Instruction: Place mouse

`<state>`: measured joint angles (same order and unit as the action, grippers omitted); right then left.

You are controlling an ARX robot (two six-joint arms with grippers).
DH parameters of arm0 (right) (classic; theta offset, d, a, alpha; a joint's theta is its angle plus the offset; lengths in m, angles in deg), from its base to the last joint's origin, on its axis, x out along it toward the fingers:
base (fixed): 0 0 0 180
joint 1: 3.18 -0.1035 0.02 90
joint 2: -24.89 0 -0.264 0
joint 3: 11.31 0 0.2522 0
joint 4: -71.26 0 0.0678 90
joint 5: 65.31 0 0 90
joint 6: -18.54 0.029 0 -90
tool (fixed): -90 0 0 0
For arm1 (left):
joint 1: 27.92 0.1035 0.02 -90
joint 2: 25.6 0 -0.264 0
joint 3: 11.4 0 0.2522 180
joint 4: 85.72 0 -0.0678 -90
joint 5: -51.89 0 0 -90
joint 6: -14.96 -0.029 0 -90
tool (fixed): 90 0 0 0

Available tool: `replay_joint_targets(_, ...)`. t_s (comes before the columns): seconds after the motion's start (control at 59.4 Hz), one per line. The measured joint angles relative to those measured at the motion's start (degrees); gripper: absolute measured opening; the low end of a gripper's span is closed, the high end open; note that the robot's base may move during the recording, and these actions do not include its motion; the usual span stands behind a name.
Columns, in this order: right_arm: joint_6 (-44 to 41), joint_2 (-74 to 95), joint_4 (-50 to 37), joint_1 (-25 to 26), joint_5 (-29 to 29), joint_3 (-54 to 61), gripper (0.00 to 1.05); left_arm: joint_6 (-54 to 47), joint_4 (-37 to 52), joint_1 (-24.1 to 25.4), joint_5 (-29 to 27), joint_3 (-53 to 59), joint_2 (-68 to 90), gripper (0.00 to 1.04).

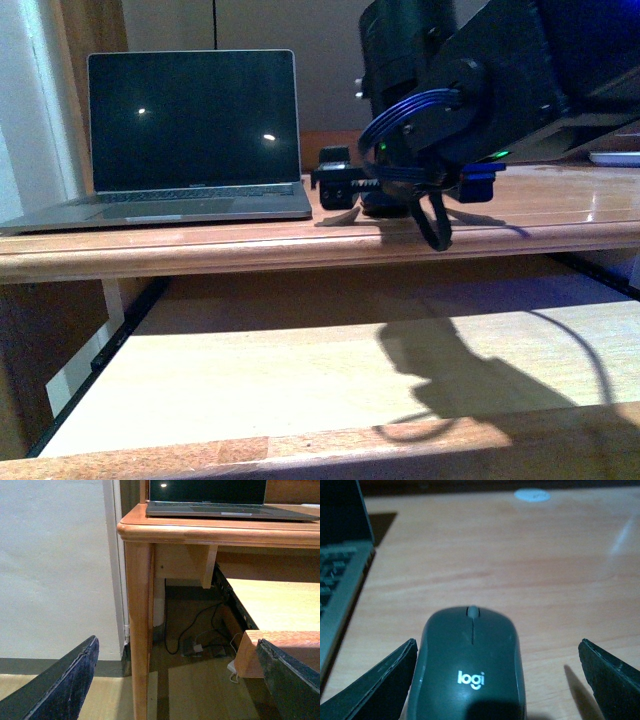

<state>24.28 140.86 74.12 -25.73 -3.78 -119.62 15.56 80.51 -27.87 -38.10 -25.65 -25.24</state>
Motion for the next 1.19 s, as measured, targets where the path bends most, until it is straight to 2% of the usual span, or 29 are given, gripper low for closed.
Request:
replay_joint_targets(0.084, 2.5, -7.6, -4.8, 2.1, 4.8, 7.1, 0.97, 0.0, 0.0, 0.0, 0.0, 0.0, 0.0, 0.97)
replay_joint_targets(0.219, 4.0, -28.5, -11.7, 8.5, 19.0, 27.7, 0.97, 0.0, 0.0, 0.0, 0.0, 0.0, 0.0, 0.97)
replay_joint_targets(0.387, 3.2, -41.8, -15.8, 16.0, 32.1, 47.6, 0.97, 0.0, 0.0, 0.0, 0.0, 0.0, 0.0, 0.97)
replay_joint_targets(0.538, 0.0, -51.0, -16.5, 22.8, 44.1, 61.0, 0.97, 0.0, 0.0, 0.0, 0.0, 0.0, 0.0, 0.97)
replay_joint_targets(0.589, -1.3, -54.3, -16.0, 25.7, 49.8, 65.3, 0.97, 0.0, 0.0, 0.0, 0.0, 0.0, 0.0, 0.97)
replay_joint_targets(0.791, -10.0, -58.8, -14.2, 36.7, 66.1, 75.6, 0.97, 0.0, 0.0, 0.0, 0.0, 0.0, 0.0, 0.97)
replay_joint_targets(0.858, -13.7, -58.0, -13.6, 39.0, 68.3, 77.6, 0.97, 0.0, 0.0, 0.0, 0.0, 0.0, 0.0, 0.97)
replay_joint_targets(0.959, -17.8, -55.9, -14.5, 39.2, 68.1, 79.4, 0.97, 0.0, 0.0, 0.0, 0.0, 0.0, 0.0, 0.97)
replay_joint_targets(1.094, -19.2, -51.2, -20.4, 35.9, 63.2, 80.2, 0.97, 0.0, 0.0, 0.0, 0.0, 0.0, 0.0, 0.97)
replay_joint_targets(1.195, -18.1, -46.0, -26.8, 30.2, 56.0, 79.3, 0.97, 0.0, 0.0, 0.0, 0.0, 0.0, 0.0, 0.97)
